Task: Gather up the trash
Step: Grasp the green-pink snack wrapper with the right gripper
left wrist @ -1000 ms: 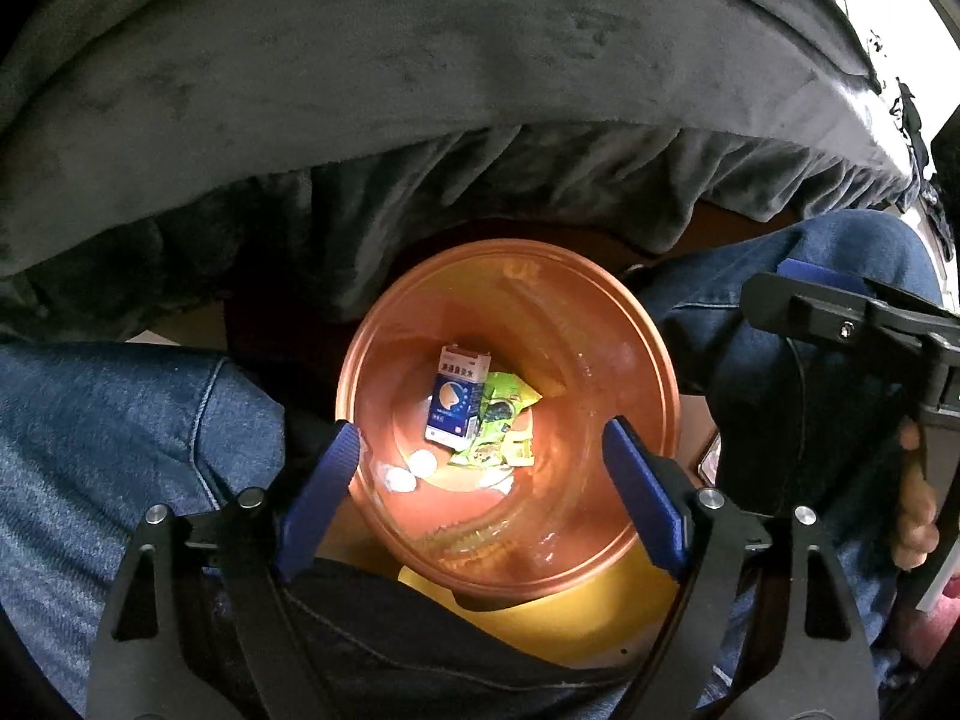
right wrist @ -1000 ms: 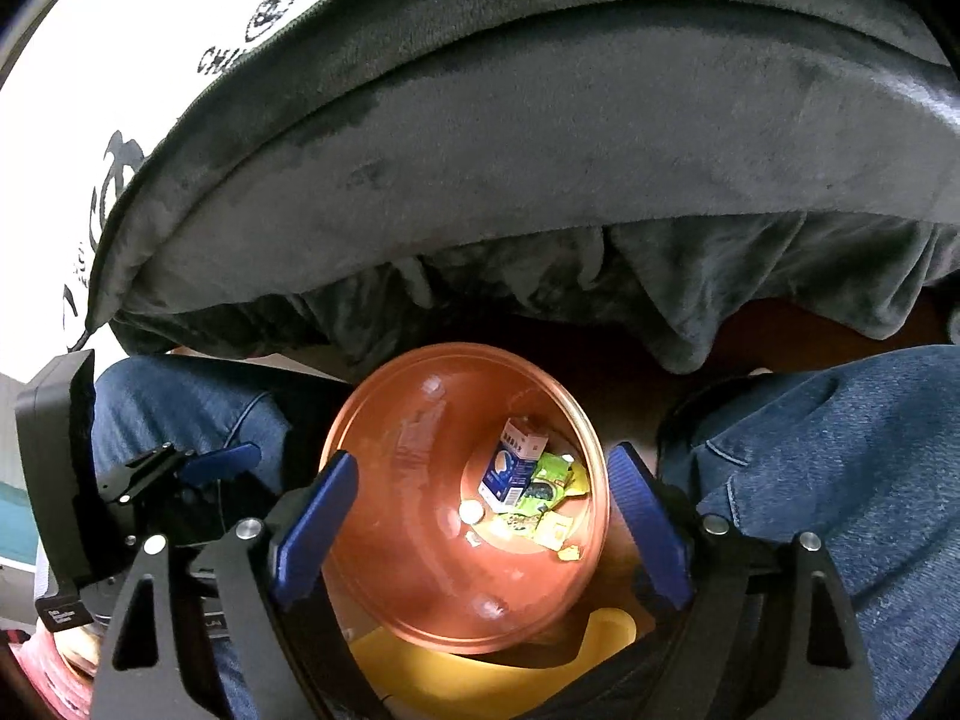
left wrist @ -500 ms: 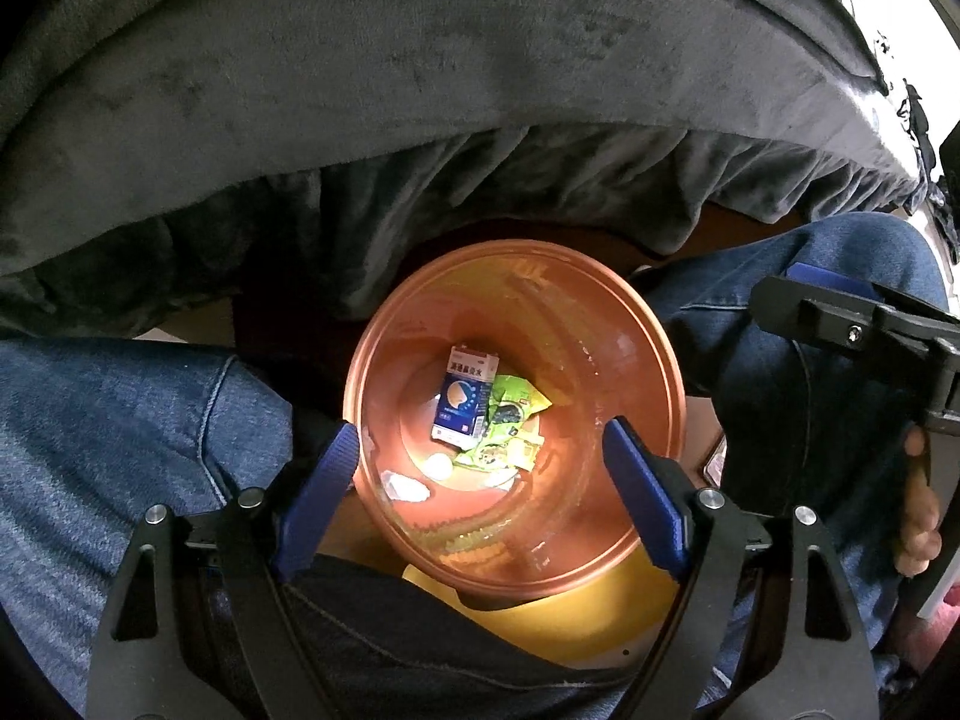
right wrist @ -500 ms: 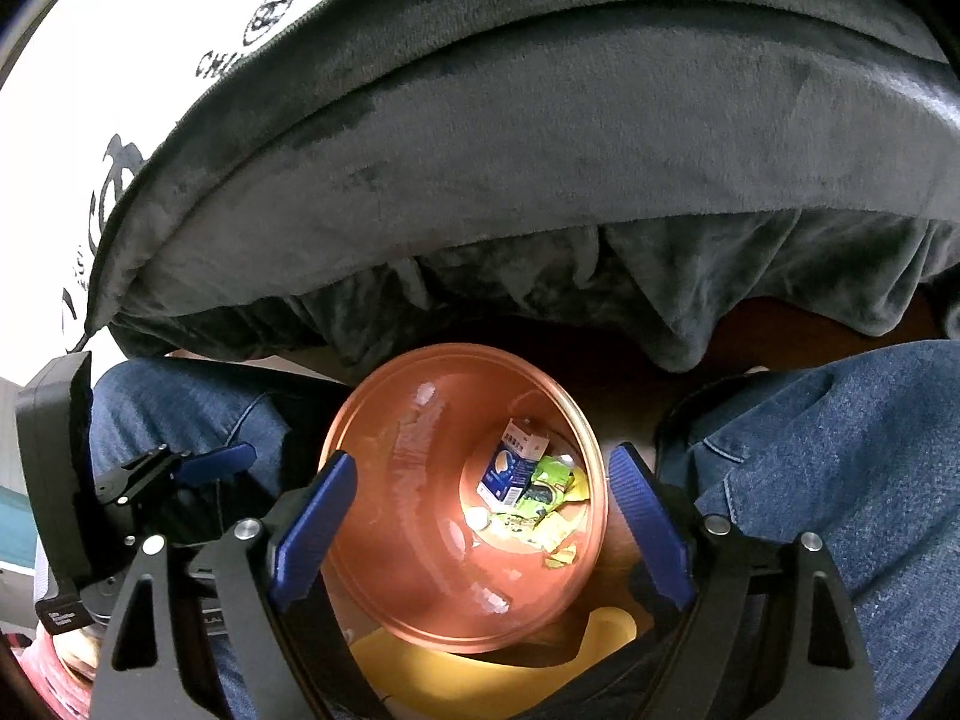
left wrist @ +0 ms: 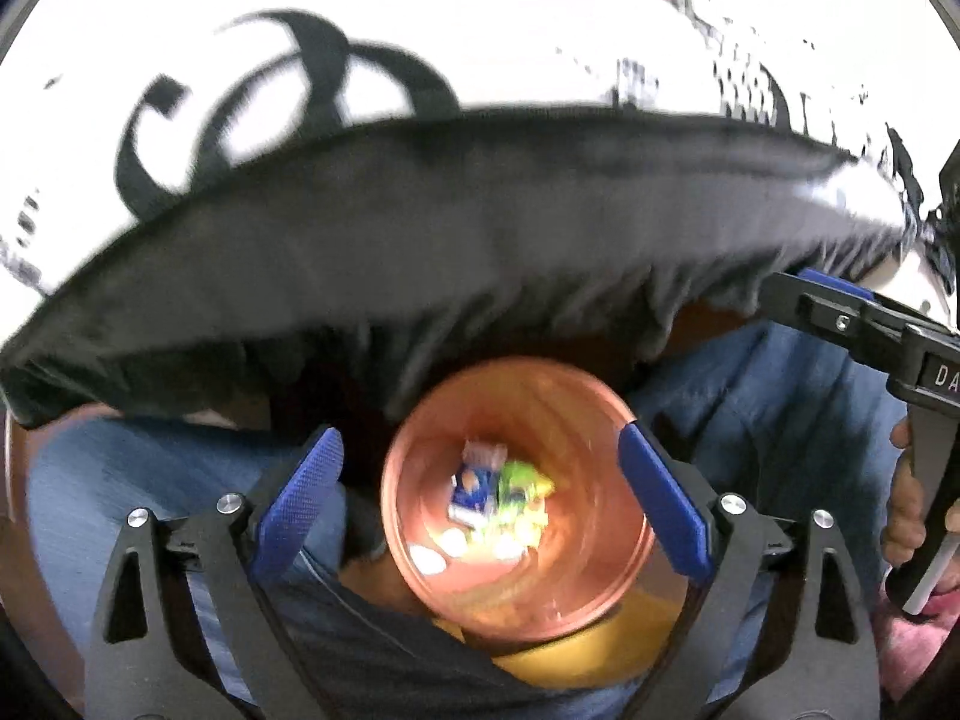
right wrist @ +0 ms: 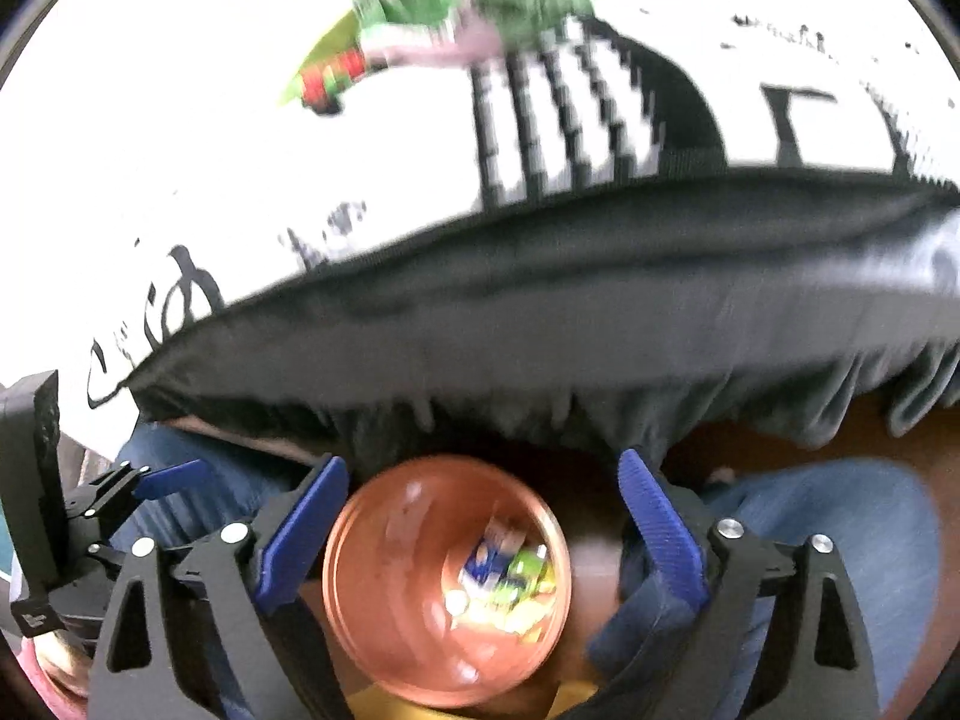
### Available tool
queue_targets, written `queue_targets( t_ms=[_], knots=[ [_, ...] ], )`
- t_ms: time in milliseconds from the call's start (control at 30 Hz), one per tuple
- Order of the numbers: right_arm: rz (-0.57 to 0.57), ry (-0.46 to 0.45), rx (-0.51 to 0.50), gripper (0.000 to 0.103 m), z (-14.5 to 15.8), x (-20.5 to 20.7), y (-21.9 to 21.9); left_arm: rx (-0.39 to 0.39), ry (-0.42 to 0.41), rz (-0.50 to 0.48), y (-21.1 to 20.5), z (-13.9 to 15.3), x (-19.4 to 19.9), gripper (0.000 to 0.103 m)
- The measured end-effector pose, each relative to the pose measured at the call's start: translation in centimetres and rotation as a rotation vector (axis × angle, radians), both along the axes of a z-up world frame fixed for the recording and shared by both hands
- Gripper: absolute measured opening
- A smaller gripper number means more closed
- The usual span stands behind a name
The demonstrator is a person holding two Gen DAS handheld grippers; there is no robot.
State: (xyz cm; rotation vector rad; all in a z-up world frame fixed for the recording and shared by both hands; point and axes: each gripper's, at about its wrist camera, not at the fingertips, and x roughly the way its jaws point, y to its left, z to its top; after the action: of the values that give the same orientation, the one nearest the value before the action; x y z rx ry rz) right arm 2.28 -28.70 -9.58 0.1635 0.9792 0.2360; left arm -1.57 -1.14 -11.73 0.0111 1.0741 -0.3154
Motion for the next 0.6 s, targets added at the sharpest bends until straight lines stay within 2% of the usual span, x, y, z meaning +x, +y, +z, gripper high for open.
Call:
queue_targets(
  t_ms=[133,300,400,500,600],
  knots=[
    [-0.007,-0.125,0.002,0.096,3.4,1.0,-0.5,-0.002,-0.076,0.029,0.7,2.3,0.4,0.091],
    [-0.027,-0.271,-0.035,0.098,7.0,3.6,-1.1,-0.023,-0.093,0.058,1.6,3.3,0.7,0.092],
    [-0.049,-0.292,0.034,0.098,8.2,6.3,-2.2,-0.045,-0.085,0.069,2.0,3.4,0.6,0.092],
    [-0.083,-0.274,0.097,0.098,8.4,9.9,-3.2,-0.053,-0.079,0.072,2.3,3.4,0.5,0.092],
    [-0.097,-0.251,0.119,0.098,8.2,13.2,-3.5,-0.048,-0.083,0.069,2.4,3.5,0.4,0.092]
  ],
)
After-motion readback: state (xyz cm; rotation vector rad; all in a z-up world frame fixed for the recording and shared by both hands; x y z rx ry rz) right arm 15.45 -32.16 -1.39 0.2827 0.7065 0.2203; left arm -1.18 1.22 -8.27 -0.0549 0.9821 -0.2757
